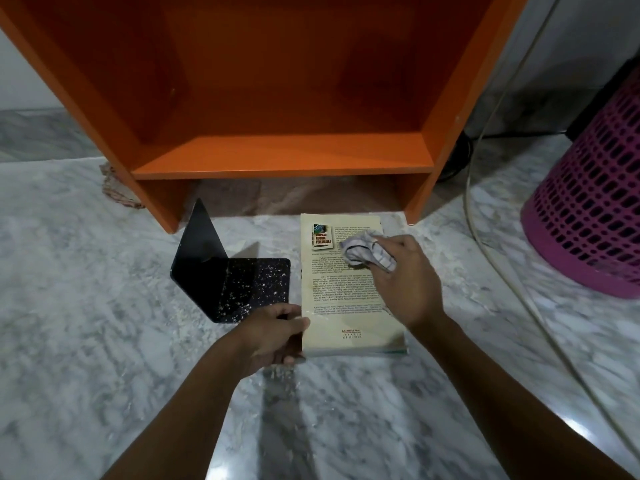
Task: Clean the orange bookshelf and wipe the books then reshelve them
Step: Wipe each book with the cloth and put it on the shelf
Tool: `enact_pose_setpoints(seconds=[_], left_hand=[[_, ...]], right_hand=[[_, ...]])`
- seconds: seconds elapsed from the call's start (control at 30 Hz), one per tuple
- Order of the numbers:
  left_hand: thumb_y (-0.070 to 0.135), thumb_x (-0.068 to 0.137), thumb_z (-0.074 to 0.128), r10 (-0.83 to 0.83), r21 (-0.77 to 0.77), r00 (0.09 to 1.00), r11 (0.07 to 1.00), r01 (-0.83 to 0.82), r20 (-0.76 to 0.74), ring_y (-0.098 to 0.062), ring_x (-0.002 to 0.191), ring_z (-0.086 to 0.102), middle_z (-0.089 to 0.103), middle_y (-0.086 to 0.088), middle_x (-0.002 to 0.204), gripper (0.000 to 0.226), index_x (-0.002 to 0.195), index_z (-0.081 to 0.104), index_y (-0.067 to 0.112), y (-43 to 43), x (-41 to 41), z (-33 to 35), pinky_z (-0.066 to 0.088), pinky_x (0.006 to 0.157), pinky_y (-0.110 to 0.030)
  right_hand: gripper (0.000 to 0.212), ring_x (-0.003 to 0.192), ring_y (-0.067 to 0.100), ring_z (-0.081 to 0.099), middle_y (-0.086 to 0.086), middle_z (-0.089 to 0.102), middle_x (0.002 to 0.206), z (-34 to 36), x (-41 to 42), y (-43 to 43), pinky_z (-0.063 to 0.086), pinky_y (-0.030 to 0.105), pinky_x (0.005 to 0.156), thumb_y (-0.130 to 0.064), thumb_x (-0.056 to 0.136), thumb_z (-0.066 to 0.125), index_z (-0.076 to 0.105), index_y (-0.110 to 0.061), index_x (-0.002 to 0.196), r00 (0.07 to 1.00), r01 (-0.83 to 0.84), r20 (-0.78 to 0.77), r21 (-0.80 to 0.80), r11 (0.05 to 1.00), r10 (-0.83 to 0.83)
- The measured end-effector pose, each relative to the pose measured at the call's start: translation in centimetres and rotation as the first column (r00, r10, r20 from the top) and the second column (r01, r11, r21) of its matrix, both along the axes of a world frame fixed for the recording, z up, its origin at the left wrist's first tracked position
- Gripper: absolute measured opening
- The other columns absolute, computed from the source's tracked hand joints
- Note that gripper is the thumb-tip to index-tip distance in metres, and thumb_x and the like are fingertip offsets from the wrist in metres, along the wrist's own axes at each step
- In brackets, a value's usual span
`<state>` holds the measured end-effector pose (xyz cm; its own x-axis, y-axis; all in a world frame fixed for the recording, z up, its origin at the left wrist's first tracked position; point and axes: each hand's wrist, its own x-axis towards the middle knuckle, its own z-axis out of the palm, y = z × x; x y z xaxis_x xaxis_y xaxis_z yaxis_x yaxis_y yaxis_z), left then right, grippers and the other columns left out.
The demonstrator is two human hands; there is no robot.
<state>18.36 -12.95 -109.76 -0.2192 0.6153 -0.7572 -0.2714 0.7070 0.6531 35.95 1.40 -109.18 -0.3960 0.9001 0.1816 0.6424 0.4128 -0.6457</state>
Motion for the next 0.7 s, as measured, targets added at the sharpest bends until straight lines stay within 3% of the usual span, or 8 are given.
enact_pose_setpoints(seconds=[0.13,0.23,0.3,0.33,0.4,0.47,0.57,0.7], left_hand=[[0.011,0.097,0.057,-0.057,-0.023,0.998,0.998,0.057,-0.029,-0.031,0.077,0.063,0.073,-0.02,0.103,0.02,0.116,0.062,0.005,0.3,-0.1,0.1,0.042,0.042,-0.025],[0.02,0.094,0.063,-0.015,-0.035,0.998,0.999,0.013,-0.067,-0.024,0.066,0.062,0.074,-0.015,0.09,0.025,0.11,0.067,0.002,0.8,0.1,0.3,0.047,0.048,-0.027],[0.033,0.089,0.069,0.023,-0.046,0.996,0.999,-0.027,-0.087,-0.023,0.076,0.07,0.076,-0.007,0.09,0.028,0.104,0.072,0.009,1.2,0.2,0.0,0.059,0.066,-0.035],[0.039,0.085,0.072,0.034,-0.051,0.995,0.998,-0.039,-0.095,-0.024,0.084,0.072,0.077,-0.004,0.092,0.032,0.102,0.073,0.012,1.4,0.3,-0.1,0.06,0.08,-0.041],[0.052,0.073,0.075,0.037,-0.056,0.993,0.997,-0.044,-0.116,-0.024,0.091,0.073,0.077,-0.001,0.095,0.046,0.1,0.074,0.014,1.8,0.5,-0.1,0.056,0.091,-0.044],[0.058,0.065,0.074,0.026,-0.057,0.991,0.998,-0.034,-0.134,-0.024,0.09,0.073,0.077,0.0,0.093,0.055,0.099,0.075,0.015,2.1,0.6,-0.3,0.054,0.094,-0.043],[0.056,0.071,0.074,-0.006,-0.033,0.993,0.999,0.002,-0.119,-0.024,0.092,0.073,0.077,0.002,0.093,0.05,0.099,0.074,0.015,2.1,0.8,-0.2,0.052,0.096,-0.044],[0.049,0.075,0.073,-0.032,0.039,0.995,0.999,0.036,-0.091,-0.024,0.098,0.071,0.076,0.002,0.1,0.047,0.109,0.069,0.017,1.8,1.0,0.2,0.049,0.1,-0.049]], right_hand=[[0.043,0.098,0.017,0.061,-0.005,0.053,0.121,-1.7,-0.3,-0.9,0.055,0.033,0.08,-0.02,0.089,0.065,0.061,-0.022,0.131,0.999,0.023,0.027,-0.011,1.0,-0.023],[0.044,0.1,0.017,0.06,-0.005,0.052,0.122,-1.8,-0.1,-1.0,0.055,0.034,0.086,-0.018,0.089,0.066,0.06,-0.02,0.132,0.999,0.037,0.019,-0.041,0.998,-0.037],[0.046,0.103,0.017,0.06,-0.005,0.051,0.124,-1.6,0.0,-1.1,0.053,0.032,0.089,-0.017,0.089,0.066,0.059,-0.02,0.134,0.999,0.028,0.026,-0.061,0.998,-0.027],[0.045,0.104,0.017,0.059,-0.005,0.051,0.125,-1.5,0.1,-1.2,0.052,0.03,0.089,-0.018,0.089,0.066,0.059,-0.02,0.134,0.999,0.028,0.028,-0.068,0.997,-0.026],[0.045,0.106,0.016,0.058,-0.005,0.051,0.127,-1.4,0.1,-1.4,0.051,0.027,0.089,-0.02,0.091,0.066,0.058,-0.021,0.135,0.999,0.035,0.038,-0.085,0.996,-0.031],[0.045,0.107,0.016,0.058,-0.005,0.05,0.127,-1.5,0.3,-1.6,0.053,0.03,0.089,-0.021,0.091,0.066,0.057,-0.022,0.135,0.999,0.034,0.038,-0.094,0.995,-0.031],[0.045,0.108,0.018,0.057,-0.006,0.049,0.128,-1.6,0.5,-1.8,0.055,0.036,0.09,-0.023,0.091,0.065,0.057,-0.024,0.136,0.999,0.024,0.029,-0.121,0.992,-0.02],[0.045,0.11,0.014,0.056,-0.008,0.049,0.13,-1.4,0.8,-2.2,0.053,0.028,0.09,-0.02,0.091,0.066,0.057,-0.024,0.136,1.0,0.001,-0.009,-0.153,0.988,-0.003]])
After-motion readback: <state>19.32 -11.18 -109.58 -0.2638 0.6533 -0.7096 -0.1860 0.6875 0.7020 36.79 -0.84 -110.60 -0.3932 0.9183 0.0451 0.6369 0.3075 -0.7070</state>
